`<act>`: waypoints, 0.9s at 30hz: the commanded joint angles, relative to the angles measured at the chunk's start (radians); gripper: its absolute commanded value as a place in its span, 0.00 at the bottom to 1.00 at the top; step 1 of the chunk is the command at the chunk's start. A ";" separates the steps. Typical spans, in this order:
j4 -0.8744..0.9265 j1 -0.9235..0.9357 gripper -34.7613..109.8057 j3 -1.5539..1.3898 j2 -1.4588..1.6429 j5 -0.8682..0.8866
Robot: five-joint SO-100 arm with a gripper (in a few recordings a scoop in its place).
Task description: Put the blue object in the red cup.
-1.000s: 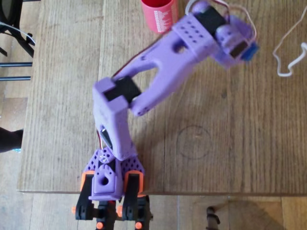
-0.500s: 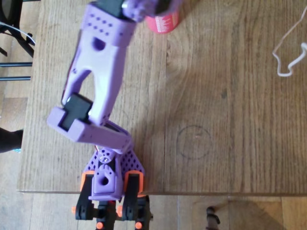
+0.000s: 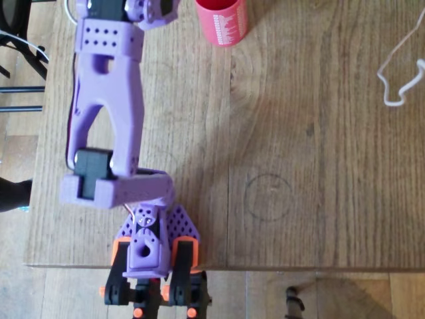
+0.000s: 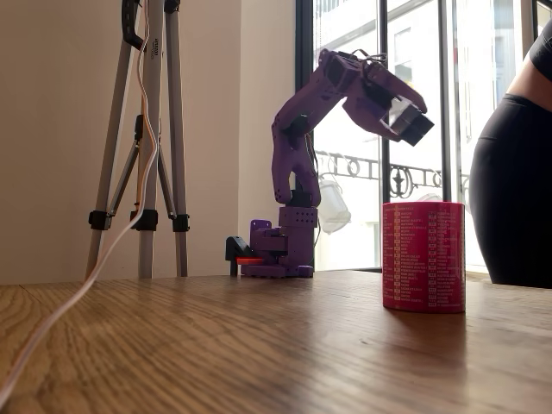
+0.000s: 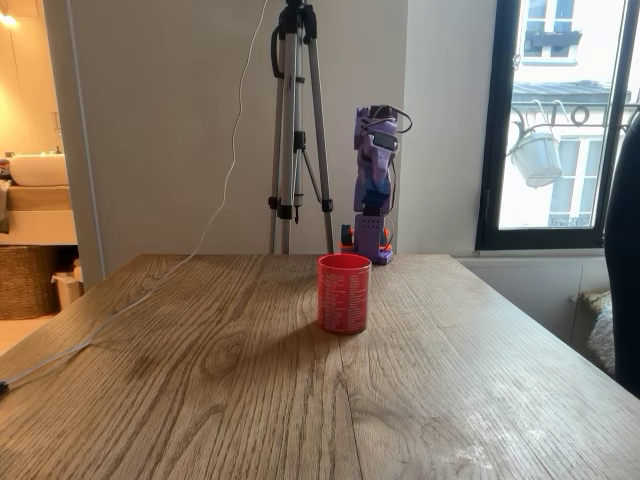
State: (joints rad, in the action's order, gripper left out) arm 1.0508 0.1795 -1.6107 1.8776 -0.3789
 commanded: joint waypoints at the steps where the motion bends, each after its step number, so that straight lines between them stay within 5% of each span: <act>1: -0.089 0.048 0.25 0.064 -0.080 0.003; 23: -0.169 0.126 0.25 0.160 -0.270 -0.037; 27: -0.124 0.130 0.42 0.183 -0.267 -0.048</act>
State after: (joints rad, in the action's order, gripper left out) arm 0.9035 0.3007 -1.5401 1.5831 -0.4157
